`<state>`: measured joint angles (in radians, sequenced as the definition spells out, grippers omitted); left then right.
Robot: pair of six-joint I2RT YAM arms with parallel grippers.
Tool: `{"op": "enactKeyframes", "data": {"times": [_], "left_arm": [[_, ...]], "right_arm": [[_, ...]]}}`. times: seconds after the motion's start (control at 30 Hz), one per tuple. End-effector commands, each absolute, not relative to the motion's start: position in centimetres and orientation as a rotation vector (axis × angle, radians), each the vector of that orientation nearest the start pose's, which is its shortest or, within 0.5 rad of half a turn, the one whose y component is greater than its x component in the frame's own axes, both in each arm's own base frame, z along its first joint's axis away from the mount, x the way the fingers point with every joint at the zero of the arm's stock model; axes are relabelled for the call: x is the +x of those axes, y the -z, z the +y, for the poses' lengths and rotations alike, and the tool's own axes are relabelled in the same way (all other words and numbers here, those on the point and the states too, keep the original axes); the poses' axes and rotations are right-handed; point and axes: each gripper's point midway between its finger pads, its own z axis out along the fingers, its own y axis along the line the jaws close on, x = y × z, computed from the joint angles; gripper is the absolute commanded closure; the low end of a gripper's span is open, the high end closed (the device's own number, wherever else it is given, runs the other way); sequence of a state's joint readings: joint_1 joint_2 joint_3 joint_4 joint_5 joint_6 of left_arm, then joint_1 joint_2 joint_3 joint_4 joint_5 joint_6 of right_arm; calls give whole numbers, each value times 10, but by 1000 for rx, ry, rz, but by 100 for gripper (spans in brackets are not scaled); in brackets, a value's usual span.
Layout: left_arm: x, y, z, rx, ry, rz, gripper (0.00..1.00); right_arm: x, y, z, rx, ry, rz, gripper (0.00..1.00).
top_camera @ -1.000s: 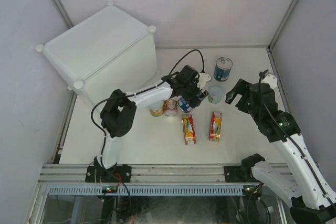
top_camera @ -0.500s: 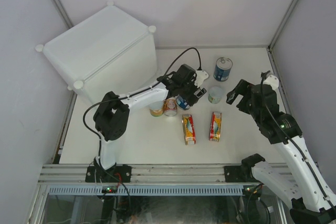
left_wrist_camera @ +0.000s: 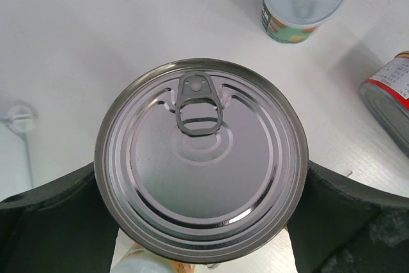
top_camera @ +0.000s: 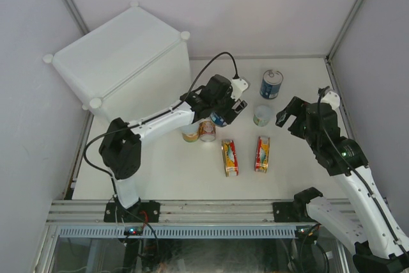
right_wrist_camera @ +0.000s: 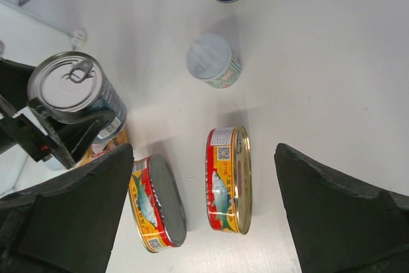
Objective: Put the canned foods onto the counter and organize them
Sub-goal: Pick up the canned food from the center of the board.
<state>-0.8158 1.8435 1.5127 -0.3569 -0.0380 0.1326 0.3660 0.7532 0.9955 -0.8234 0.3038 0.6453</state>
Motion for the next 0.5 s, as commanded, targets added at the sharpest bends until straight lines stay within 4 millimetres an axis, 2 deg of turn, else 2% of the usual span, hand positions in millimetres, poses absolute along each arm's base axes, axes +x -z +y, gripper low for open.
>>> {"op": "enactKeyframes", "data": {"times": [0.0, 0.23, 0.47], "left_arm": [[375, -273, -359, 800, 351, 1768, 100], [371, -313, -329, 685, 286, 1743, 100], [364, -361, -283, 514, 187, 1691, 100]], "right_arm": [[242, -265, 58, 470, -292, 2003, 9], [250, -271, 60, 456, -301, 1978, 9], [260, -278, 65, 454, -317, 1954, 10]]}}
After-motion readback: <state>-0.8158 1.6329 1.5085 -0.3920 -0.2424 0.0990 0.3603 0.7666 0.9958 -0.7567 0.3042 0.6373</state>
